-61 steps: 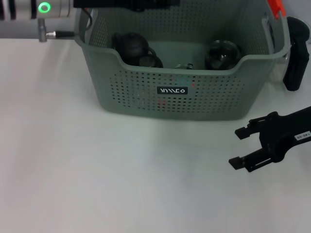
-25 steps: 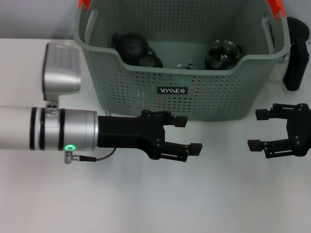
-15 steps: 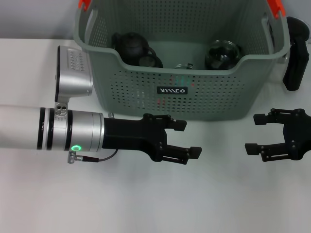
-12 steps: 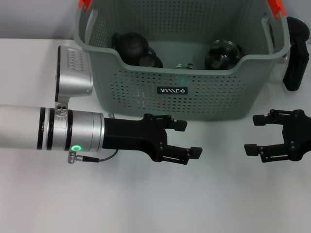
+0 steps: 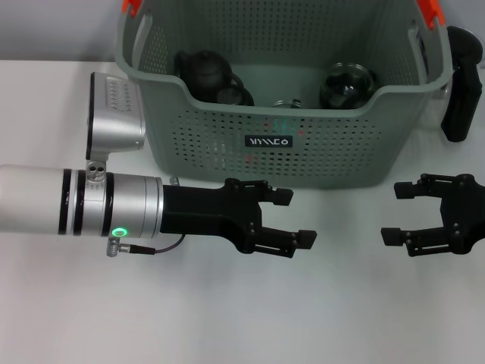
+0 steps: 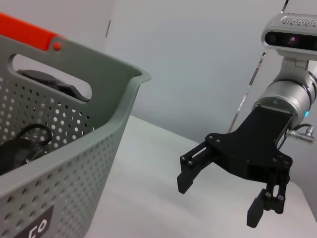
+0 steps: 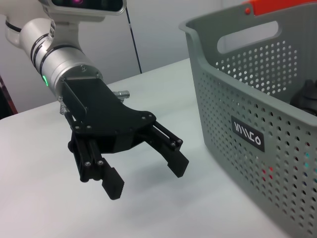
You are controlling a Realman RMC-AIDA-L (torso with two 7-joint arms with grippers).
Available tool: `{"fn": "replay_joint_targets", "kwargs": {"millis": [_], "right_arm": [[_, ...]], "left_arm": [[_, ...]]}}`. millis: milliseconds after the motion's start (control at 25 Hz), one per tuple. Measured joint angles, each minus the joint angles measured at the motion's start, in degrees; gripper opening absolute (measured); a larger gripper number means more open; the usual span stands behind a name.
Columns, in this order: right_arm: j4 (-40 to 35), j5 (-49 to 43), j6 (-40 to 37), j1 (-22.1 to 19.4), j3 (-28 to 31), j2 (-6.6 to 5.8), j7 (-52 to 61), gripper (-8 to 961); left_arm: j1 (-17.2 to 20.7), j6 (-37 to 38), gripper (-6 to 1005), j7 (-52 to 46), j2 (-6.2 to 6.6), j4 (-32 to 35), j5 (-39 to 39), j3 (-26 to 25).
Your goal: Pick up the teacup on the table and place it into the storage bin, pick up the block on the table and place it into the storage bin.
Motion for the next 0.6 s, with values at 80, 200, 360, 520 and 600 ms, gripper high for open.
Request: {"fn": "replay_joint_targets", "kwargs": {"millis": [80,200,360,520,600], "right_arm": [[0.01,0.00,-0.02,0.00,-0.04,0.00,0.00,931],[0.01,-0.03,-0.24,0.01,-0.08,0.00,0.00,931],[0.01,-0.06,-0.19,-0.04,-0.08,0.00,0.00,931],[0.01,-0.08,-0.23,-0.02,0.02,0.00,0.04,931],[0.01,-0.09,-0.33,0.06,0.13,0.00,0.09,931]], "left_arm": [[-0.01,0.00,877,0.00,0.00,-0.01,-0.06,-0.09],[-0.07,0.00,877,-0.05,0.00,-0.01,-0.10,-0.24],[-0.13,0.00,877,-0.07,0.00,-0.02,-0.14,-0.19],[-0.15,0.00,877,-0.08,0.00,0.10,-0.16,-0.11],[-0.18,0.00,877,-0.08,0.03,0.15,-0.16,-0.16]]}}
